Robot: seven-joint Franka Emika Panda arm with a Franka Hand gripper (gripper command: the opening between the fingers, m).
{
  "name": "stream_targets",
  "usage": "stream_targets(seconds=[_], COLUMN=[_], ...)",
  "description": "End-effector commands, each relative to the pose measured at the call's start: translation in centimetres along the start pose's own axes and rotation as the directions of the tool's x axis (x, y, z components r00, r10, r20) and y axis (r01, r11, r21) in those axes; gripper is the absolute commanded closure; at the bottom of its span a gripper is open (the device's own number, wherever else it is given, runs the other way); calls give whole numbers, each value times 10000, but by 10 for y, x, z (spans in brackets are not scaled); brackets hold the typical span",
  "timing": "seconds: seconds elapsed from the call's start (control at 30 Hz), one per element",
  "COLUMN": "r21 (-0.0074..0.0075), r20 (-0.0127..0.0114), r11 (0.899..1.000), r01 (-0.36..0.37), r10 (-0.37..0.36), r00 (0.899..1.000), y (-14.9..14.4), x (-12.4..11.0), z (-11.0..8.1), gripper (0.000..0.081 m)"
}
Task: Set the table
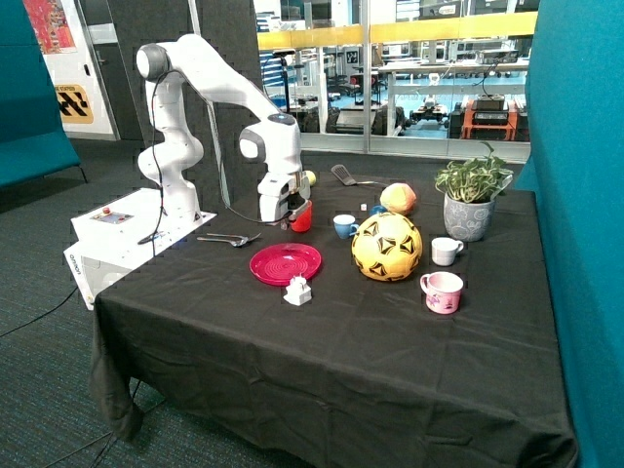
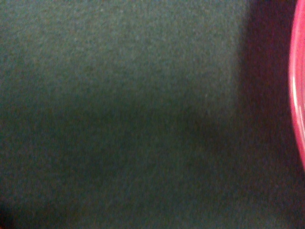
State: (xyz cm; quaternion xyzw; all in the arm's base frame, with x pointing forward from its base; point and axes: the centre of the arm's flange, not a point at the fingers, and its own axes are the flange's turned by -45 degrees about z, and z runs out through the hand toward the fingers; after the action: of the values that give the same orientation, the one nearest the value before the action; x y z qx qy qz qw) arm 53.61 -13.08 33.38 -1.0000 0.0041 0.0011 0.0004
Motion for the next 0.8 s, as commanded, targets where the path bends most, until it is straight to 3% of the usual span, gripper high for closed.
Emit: stream_targets(seconds=[0.0,0.77], r21=[-8,-9], r20=[-22,-22], r11=[9998,9987], r01=[174,513], r10=[-174,-513], r00=[9998,9987], y=[10,20], x=[9,10], z=[9,28], gripper=[572,568])
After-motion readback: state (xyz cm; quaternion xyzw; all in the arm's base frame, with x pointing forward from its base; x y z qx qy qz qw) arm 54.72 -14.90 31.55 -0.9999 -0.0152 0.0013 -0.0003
